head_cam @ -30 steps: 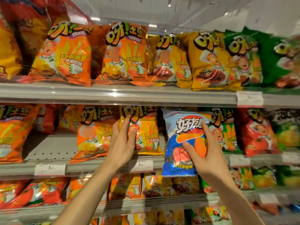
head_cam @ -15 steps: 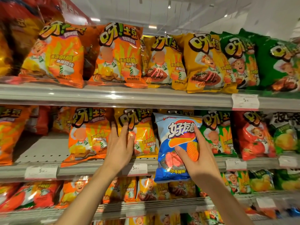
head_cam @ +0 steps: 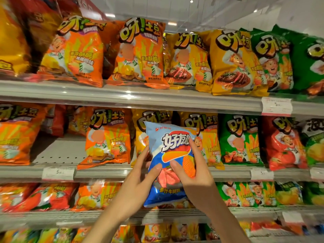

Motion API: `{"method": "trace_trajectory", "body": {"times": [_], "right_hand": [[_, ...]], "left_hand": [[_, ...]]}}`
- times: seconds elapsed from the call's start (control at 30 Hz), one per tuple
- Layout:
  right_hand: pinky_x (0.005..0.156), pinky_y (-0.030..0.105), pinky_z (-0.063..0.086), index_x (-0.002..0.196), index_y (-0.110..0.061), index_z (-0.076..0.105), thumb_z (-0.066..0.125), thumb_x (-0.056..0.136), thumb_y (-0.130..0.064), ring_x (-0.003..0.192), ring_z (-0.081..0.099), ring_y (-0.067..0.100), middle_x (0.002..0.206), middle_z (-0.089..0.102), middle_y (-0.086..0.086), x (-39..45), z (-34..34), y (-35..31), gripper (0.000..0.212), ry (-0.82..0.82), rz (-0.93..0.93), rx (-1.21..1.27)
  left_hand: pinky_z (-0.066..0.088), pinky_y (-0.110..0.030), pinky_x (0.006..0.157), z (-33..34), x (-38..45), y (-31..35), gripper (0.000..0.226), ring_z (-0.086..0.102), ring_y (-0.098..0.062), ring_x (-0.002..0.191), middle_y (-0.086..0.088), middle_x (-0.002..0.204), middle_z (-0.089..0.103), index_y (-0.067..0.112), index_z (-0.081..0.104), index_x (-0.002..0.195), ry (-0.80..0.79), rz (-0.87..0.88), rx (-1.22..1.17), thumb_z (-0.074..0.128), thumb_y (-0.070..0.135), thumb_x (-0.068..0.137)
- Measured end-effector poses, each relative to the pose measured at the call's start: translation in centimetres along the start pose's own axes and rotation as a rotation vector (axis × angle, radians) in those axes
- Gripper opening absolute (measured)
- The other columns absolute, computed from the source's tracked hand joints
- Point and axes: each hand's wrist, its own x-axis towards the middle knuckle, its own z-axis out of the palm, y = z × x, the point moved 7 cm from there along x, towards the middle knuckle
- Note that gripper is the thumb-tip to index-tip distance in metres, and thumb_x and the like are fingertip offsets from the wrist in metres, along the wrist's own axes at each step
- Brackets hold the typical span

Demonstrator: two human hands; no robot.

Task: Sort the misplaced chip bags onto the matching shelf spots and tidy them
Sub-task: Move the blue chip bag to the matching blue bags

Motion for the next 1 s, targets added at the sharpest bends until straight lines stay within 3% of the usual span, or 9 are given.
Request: {"method": "trace_trajectory", "body": {"times": [0.13,0.27,0.4,0.5,0.6,0.7,0.83,0.93,1.0], "right_hand": [[0.103,0.029,0.052,0.146,-0.059,0.033,0.065,0.090,-0.054,0.126,0.054,-0.006,0.145,0.049,-0.025,-1.5,1.3,0.0,0.065,-0.051,0.069,0.096],[0.076,-0.004,0.040,0.149,-0.045,0.026,0.052,0.104,-0.028,0.098,0.047,-0.036,0.103,0.047,-0.063,-3.2,0.7,-0.3,0.055,-0.118,0.120,0.096],[0.089,0.012,0.051,0.150,-0.051,0.020,0.060,0.100,-0.031,0.108,0.056,-0.022,0.122,0.051,-0.053,-4.2,-1.6,0.9,0.066,-0.076,0.117,0.127],[0.094,0.030,0.057,0.152,-0.051,0.021,0.067,0.095,-0.036,0.125,0.053,-0.009,0.123,0.052,-0.049,-4.6,-4.3,1.5,0.074,-0.029,0.128,0.165],[0.095,0.015,0.049,0.150,-0.053,0.029,0.072,0.091,-0.044,0.123,0.050,-0.017,0.139,0.049,-0.033,-5.2,-8.4,2.7,0.073,0.006,0.132,0.192],[0.106,0.023,0.042,0.148,-0.057,0.031,0.074,0.086,-0.050,0.133,0.044,-0.010,0.143,0.048,-0.030,-6.0,-13.7,4.0,0.075,0.036,0.158,0.184],[0.084,0.004,0.046,0.145,-0.044,0.038,0.069,0.095,-0.027,0.114,0.056,-0.018,0.129,0.058,-0.028,-7.3,-23.1,5.3,0.061,0.063,0.125,0.183],[0.083,0.010,0.051,0.146,-0.046,0.037,0.068,0.095,-0.029,0.108,0.060,-0.015,0.124,0.064,-0.031,-8.4,-31.2,7.0,0.061,0.086,0.134,0.153],[0.090,0.021,0.055,0.149,-0.046,0.034,0.067,0.096,-0.035,0.110,0.062,-0.009,0.119,0.064,-0.036,-9.1,-36.6,8.3,0.063,0.110,0.166,0.127]], "left_hand": [[0.055,-0.018,0.071,-1.2,-1.2,-1.8,0.066,0.070,0.002,0.092,0.020,0.122,0.065,0.053,0.031,0.148,0.083,-0.039,-0.086,0.061,0.045,0.090],[0.050,-0.024,0.098,-1.4,-2.0,-3.2,0.068,0.058,0.003,0.123,0.028,0.127,0.064,0.056,0.037,0.145,0.071,-0.030,-0.113,0.068,0.055,0.085],[0.049,-0.007,0.082,0.8,-3.0,-2.6,0.063,0.062,0.011,0.109,0.033,0.112,0.069,0.050,0.039,0.142,0.060,-0.005,-0.127,0.062,0.041,0.084],[0.053,-0.013,0.073,3.5,-3.3,-1.8,0.063,0.070,0.003,0.094,0.020,0.108,0.074,0.049,0.040,0.142,0.051,-0.004,-0.126,0.062,0.036,0.085],[0.051,-0.008,0.069,7.2,-3.5,-0.5,0.060,0.068,0.010,0.089,0.026,0.105,0.072,0.041,0.038,0.147,0.043,0.018,-0.095,0.058,0.025,0.093],[0.053,-0.010,0.069,12.5,-3.9,0.9,0.059,0.069,0.008,0.096,0.021,0.117,0.069,0.042,0.040,0.146,0.036,0.012,-0.102,0.059,0.026,0.093],[0.054,-0.010,0.071,21.7,-3.6,2.1,0.051,0.069,0.010,0.092,0.030,0.108,0.071,0.050,0.046,0.132,0.044,0.046,-0.078,0.060,0.025,0.089],[0.057,-0.016,0.075,30.0,-3.4,2.9,0.055,0.070,0.006,0.097,0.021,0.120,0.070,0.048,0.045,0.137,0.014,0.050,-0.090,0.061,0.030,0.087],[0.055,-0.011,0.073,35.7,-3.3,3.3,0.053,0.067,0.012,0.098,0.032,0.116,0.068,0.047,0.044,0.138,-0.035,0.036,-0.106,0.059,0.026,0.091]]}}
